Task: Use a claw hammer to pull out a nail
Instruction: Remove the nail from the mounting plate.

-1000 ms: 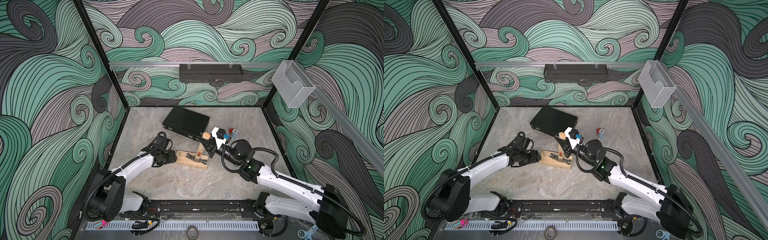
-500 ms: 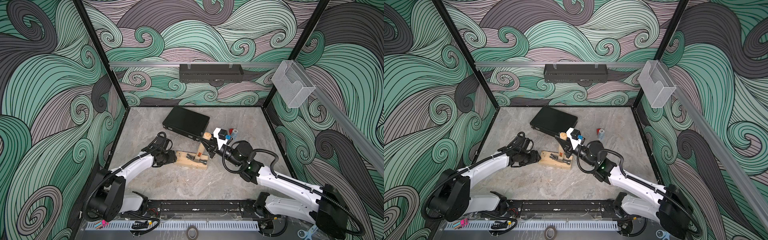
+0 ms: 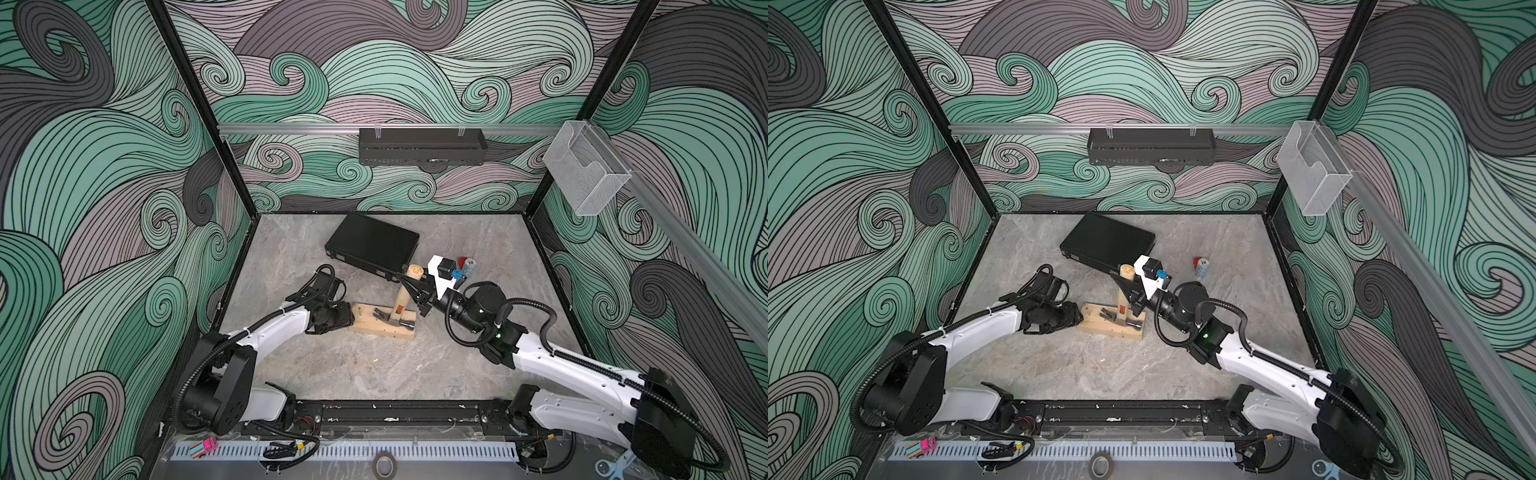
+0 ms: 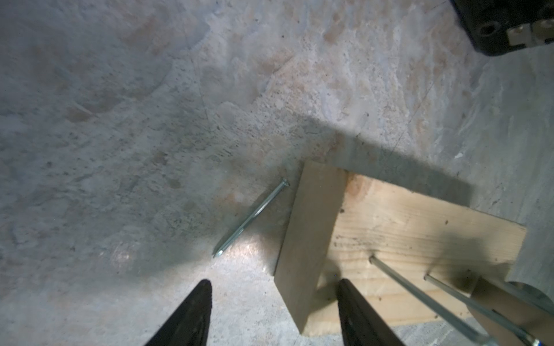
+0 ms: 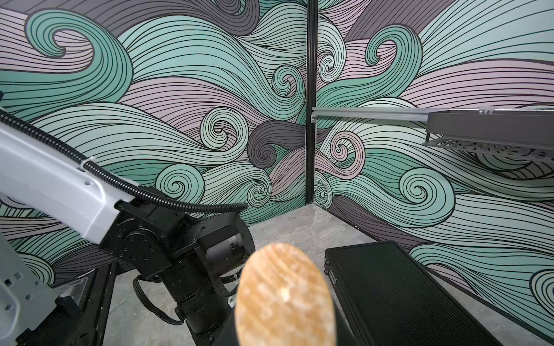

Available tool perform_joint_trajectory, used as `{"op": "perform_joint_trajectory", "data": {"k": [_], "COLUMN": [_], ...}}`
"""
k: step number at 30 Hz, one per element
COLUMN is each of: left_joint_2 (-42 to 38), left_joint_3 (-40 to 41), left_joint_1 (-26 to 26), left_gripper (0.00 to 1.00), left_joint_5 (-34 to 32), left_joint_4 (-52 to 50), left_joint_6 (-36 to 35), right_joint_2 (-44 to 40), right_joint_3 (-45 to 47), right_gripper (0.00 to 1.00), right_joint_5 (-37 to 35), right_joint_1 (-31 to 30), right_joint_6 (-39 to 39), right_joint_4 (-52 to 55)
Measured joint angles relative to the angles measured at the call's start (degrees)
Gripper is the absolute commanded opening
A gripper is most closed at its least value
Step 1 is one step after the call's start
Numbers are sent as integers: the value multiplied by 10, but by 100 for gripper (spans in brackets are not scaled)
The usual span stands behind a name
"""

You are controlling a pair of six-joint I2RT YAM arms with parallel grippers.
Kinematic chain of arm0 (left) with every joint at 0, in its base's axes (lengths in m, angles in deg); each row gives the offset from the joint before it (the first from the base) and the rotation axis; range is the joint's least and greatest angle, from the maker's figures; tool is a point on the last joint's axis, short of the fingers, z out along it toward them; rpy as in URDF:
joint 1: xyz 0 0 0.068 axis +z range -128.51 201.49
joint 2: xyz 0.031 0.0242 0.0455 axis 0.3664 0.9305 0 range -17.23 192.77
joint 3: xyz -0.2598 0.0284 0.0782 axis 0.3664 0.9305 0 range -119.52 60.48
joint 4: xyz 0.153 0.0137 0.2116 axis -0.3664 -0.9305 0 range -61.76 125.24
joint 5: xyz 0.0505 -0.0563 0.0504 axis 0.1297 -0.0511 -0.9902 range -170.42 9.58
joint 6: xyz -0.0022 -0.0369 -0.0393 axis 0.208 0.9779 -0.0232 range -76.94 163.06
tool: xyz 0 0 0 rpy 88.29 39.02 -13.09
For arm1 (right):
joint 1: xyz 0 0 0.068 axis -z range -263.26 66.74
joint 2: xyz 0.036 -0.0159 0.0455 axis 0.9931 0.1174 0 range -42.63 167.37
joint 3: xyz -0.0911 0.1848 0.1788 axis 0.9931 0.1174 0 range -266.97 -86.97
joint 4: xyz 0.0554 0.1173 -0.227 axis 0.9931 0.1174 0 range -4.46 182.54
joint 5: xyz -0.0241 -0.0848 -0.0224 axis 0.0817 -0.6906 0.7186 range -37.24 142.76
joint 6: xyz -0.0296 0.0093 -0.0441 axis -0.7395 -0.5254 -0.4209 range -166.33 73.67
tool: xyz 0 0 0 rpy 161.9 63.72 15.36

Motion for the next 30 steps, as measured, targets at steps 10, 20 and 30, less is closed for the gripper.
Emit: {"op": "perform_joint_trajectory", "data": {"k": [10,20,30], "left_joint_2": [2,9,21], "left_joint_3": [0,0,-3], "left_joint_1": [0,0,1], "left_gripper": [64,64,63], "left_joint_5": [2,3,12], "left_joint_4": [2,8,23], "left_joint_6": [3,5,11], "right_joint_2": [2,10,10], "right_joint_3": [-1,-5,-3], "right_gripper": [0,0,0], "right_joint_5": [0,1,1], "right_joint_1": [0,3,9], "right_joint_6": [0,3,11], "right_joint_4": [0,-3,-10]}}
